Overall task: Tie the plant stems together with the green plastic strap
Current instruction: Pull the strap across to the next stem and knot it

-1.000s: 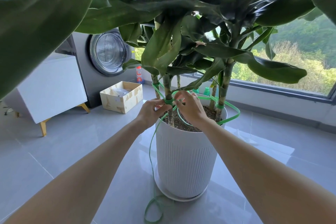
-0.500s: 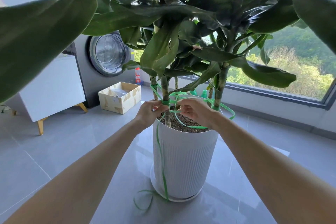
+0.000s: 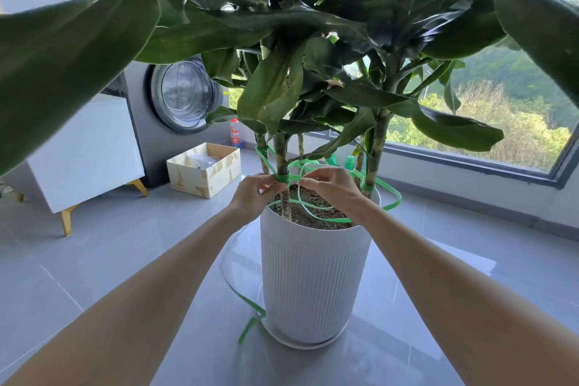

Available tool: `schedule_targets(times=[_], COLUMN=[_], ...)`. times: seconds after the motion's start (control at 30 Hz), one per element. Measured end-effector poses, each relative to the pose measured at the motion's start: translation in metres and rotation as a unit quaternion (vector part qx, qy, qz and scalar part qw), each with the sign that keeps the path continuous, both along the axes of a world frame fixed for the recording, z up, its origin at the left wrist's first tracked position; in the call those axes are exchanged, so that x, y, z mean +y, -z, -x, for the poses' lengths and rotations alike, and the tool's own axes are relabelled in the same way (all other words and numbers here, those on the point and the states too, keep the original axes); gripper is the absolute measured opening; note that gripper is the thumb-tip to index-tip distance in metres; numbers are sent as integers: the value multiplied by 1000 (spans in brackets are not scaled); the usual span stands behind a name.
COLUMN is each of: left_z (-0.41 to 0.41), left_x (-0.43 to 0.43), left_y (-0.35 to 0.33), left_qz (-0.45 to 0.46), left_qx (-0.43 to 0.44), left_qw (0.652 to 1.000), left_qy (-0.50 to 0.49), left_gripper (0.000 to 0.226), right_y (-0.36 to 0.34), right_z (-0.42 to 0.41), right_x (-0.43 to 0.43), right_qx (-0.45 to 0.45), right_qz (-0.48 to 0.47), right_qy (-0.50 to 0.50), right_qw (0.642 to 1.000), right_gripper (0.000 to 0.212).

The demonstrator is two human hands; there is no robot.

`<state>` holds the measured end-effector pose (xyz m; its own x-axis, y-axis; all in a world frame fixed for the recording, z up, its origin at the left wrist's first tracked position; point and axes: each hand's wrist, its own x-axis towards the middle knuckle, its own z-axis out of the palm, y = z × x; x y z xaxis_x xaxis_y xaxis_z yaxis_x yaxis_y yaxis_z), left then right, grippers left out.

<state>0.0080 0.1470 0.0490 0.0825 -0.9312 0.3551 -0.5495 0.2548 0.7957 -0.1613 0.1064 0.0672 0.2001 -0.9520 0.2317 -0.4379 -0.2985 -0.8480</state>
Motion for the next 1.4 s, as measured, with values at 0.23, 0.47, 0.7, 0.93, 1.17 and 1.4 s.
schedule_targets(times=[0.23, 0.47, 0.7, 0.93, 1.17, 1.4], left_z=[2, 3, 2, 8, 9, 16], left_x=[2, 2, 3, 8, 15, 24], left_y=[1, 2, -1, -8, -15, -19], left_qz=[-1, 19, 31, 15, 19, 41], left_qx=[16, 96, -6, -46, -136, -273], left_qw=[999, 991, 991, 987, 975, 935], left_qy=[-29, -86, -127, -154, -172, -222], left_gripper=[26, 28, 29, 28, 29, 36], right_y=[2, 4, -4, -11, -13, -2], right_z=[-11, -12, 2, 1, 19, 61], right_x=[-1, -4, 8, 12, 19, 14], right_qx=[58, 55, 83, 113, 115, 141], right_qz=[82, 91, 105, 96, 56, 56], right_qy=[84, 104, 35, -15, -31, 93], right_qw=[991, 989, 990, 989, 991, 984], right_gripper=[19, 21, 17, 11, 20, 23])
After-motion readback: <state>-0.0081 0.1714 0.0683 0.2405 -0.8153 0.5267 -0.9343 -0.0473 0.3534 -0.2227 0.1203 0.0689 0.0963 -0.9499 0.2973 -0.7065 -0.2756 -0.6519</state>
